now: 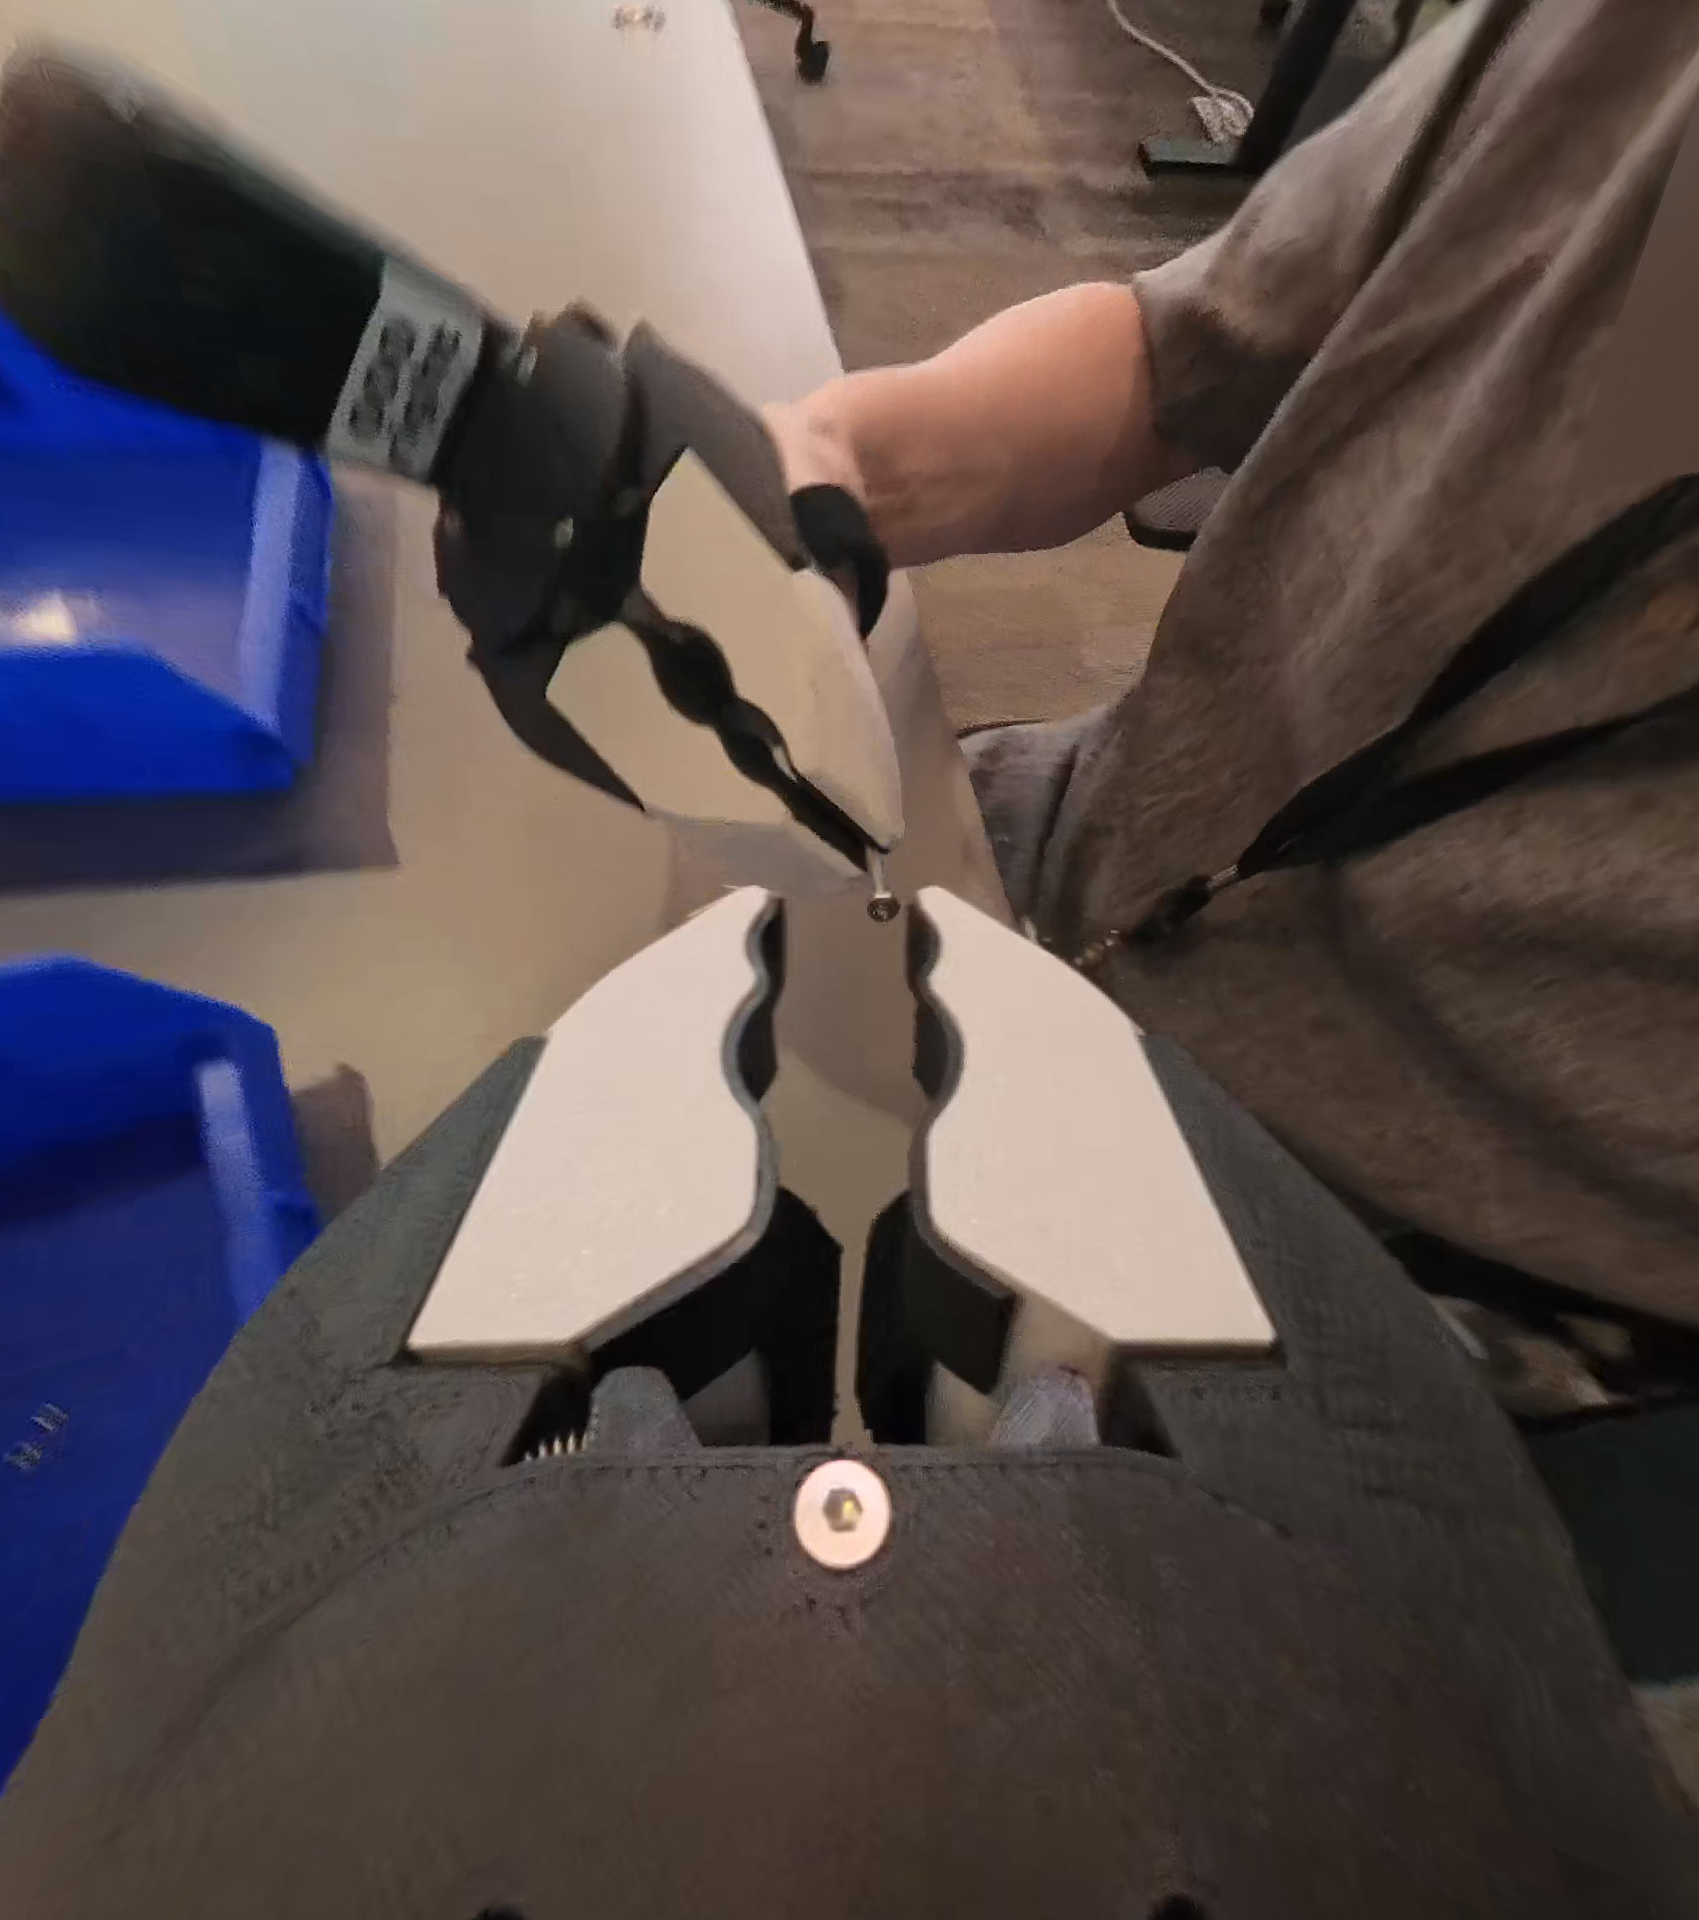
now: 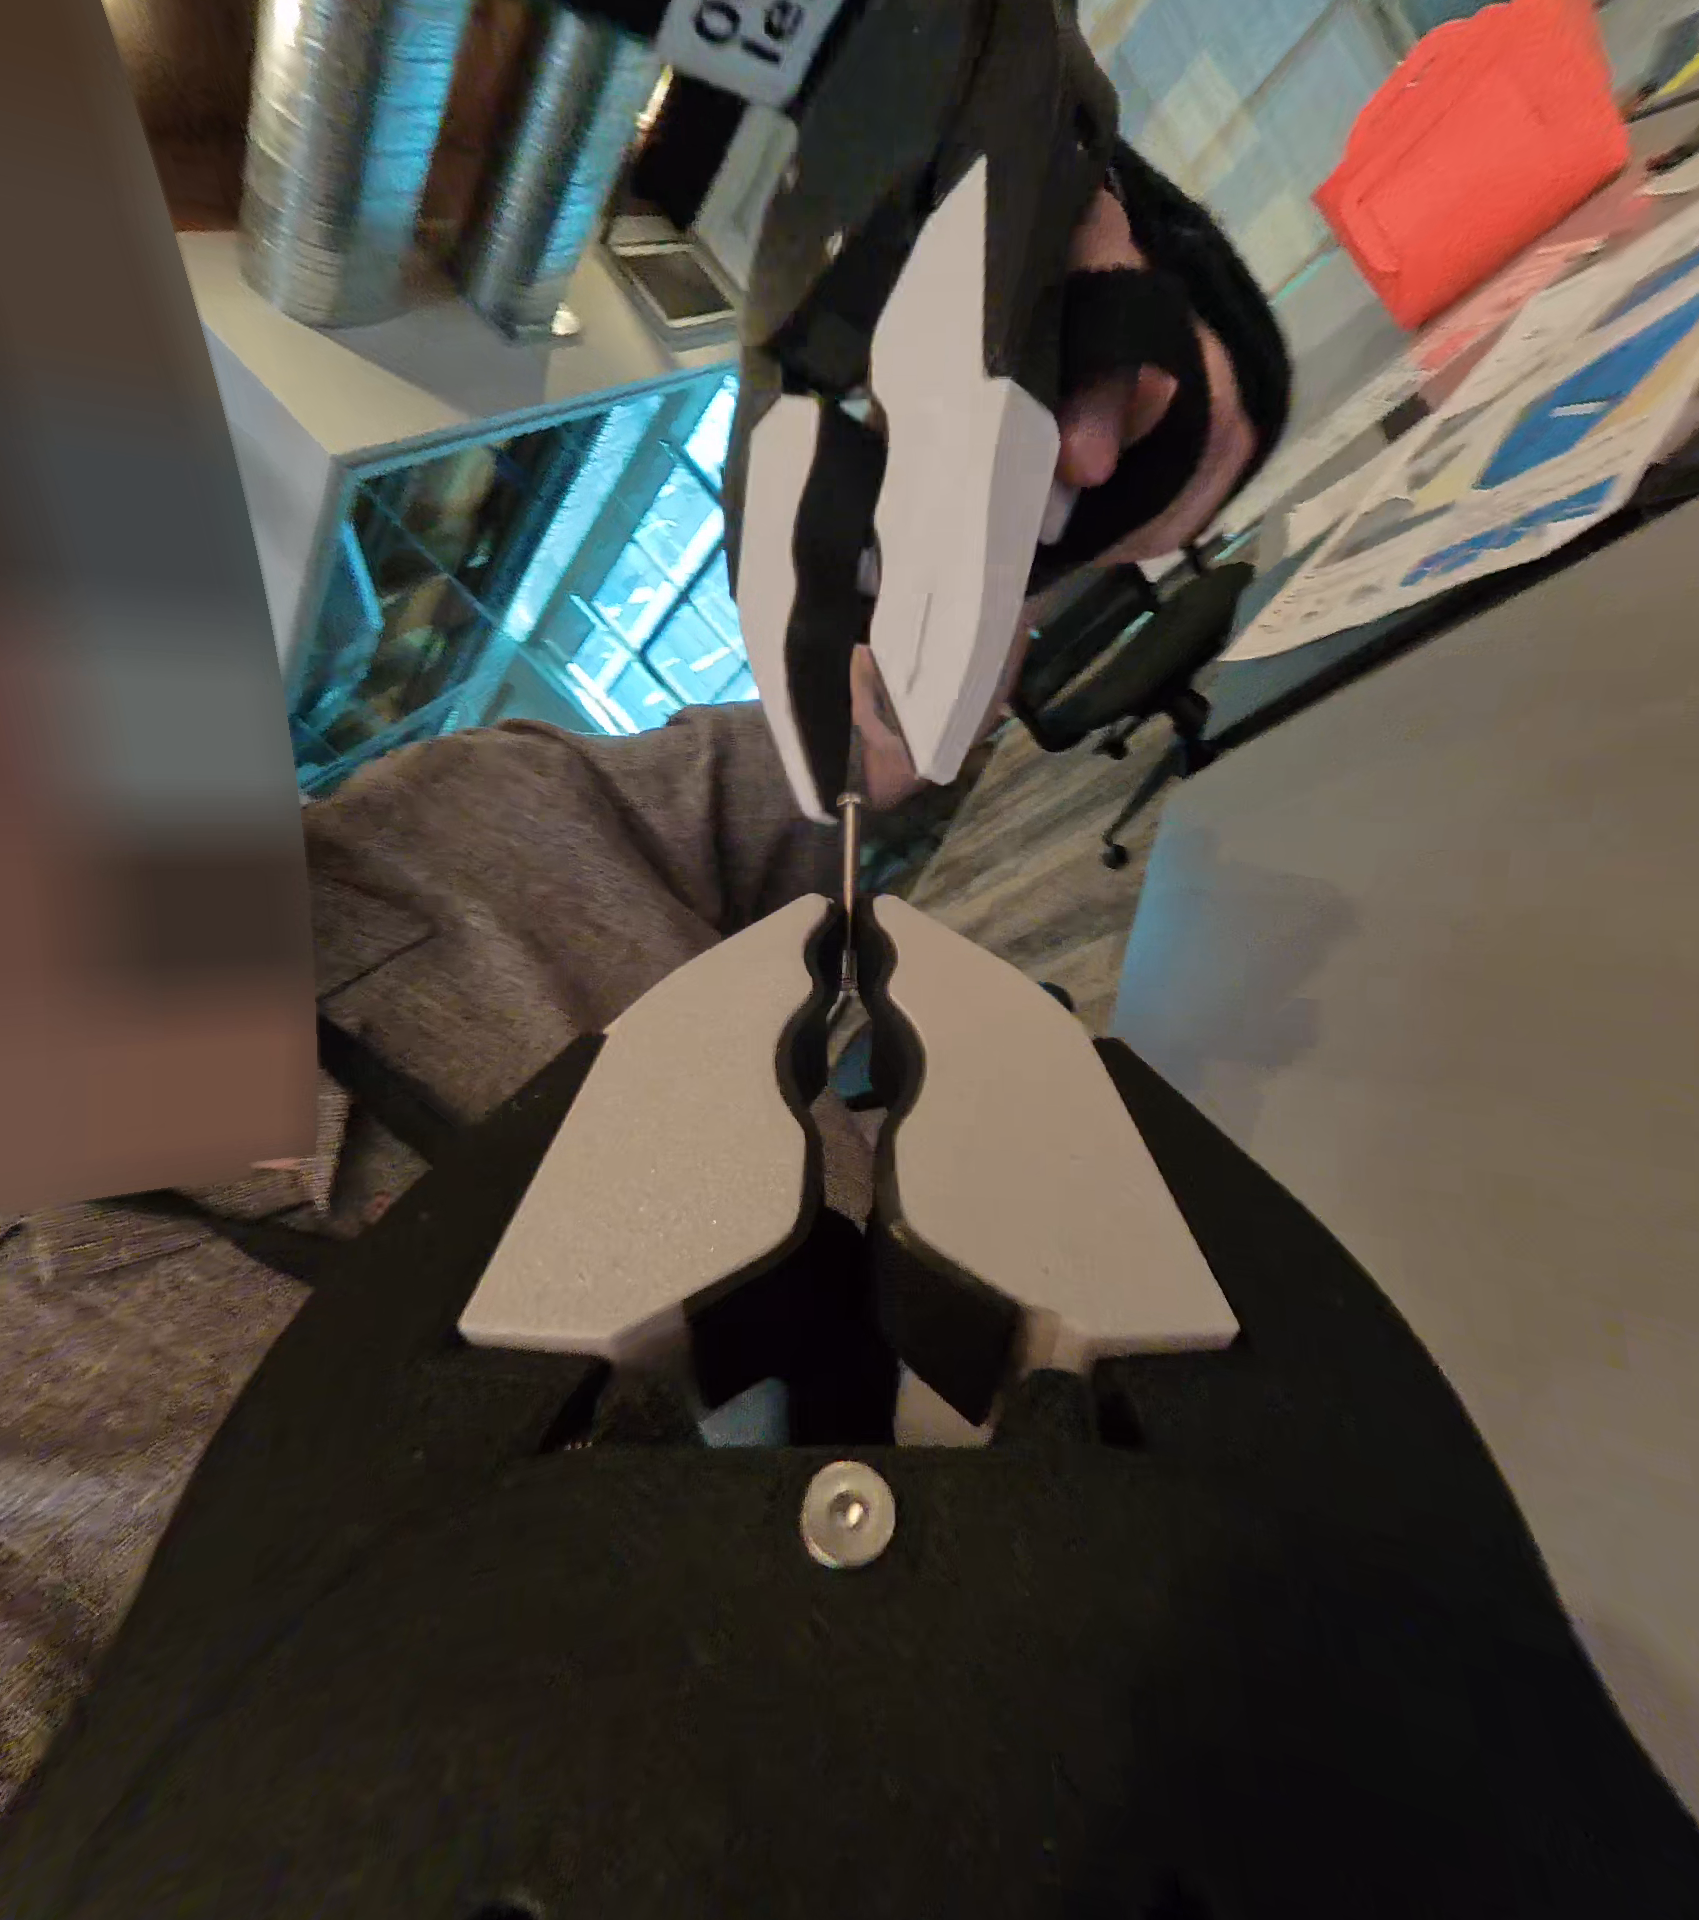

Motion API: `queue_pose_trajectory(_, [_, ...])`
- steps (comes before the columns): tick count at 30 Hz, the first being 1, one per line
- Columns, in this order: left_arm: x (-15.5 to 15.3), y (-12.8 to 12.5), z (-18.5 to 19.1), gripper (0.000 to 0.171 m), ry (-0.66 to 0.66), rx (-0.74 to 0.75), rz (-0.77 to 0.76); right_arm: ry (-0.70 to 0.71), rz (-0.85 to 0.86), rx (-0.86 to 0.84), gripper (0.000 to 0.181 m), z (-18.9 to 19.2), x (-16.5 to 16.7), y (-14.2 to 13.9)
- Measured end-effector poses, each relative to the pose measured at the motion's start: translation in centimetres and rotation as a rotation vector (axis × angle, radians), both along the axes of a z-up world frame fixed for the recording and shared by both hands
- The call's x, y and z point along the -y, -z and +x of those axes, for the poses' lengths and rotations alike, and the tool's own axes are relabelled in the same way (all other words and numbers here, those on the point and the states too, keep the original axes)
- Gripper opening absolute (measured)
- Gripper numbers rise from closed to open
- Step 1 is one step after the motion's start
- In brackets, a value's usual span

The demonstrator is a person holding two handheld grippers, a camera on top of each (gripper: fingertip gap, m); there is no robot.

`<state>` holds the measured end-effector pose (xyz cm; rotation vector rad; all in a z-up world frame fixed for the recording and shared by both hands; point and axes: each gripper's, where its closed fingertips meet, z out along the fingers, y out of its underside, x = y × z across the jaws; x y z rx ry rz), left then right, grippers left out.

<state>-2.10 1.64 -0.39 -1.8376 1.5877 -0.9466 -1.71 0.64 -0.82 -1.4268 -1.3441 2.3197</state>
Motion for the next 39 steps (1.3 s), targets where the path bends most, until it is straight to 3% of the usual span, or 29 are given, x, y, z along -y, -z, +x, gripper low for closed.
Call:
queue_pose_trajectory(5, [-0.5,0.3,-0.7,0.018,-0.155,0.001,-0.182,0.075,0.089,0.056,0.002,-0.3,-0.5,0.8])
queue_pose_trajectory(10, [0.2,1.1,-0.6,0.022,-0.172,-0.01,-0.246,0.08,0.105,0.07,0.002,-0.4,-0.4,1.0])
queue_pose_trajectory(13, [0.5,1.2,-0.3,0.016,-0.173,0.002,-0.281,0.088,0.121,0.077,0.002,-0.4,-0.4,1.1])
queue_pose_trajectory(18, [0.5,1.0,-0.1,0.007,-0.176,0.026,-0.295,0.084,0.116,0.073,0.002,-0.4,-0.2,1.0])
queue_pose_trajectory(32, [0.6,1.3,0.2,0.006,-0.16,0.029,-0.283,0.077,0.111,0.068,0.002,-0.2,0.0,0.8])
queue_pose_trajectory(39, [0.4,1.8,0.0,0.005,-0.169,0.013,-0.296,0.111,0.206,0.108,0.002,-0.5,-0.1,1.5])
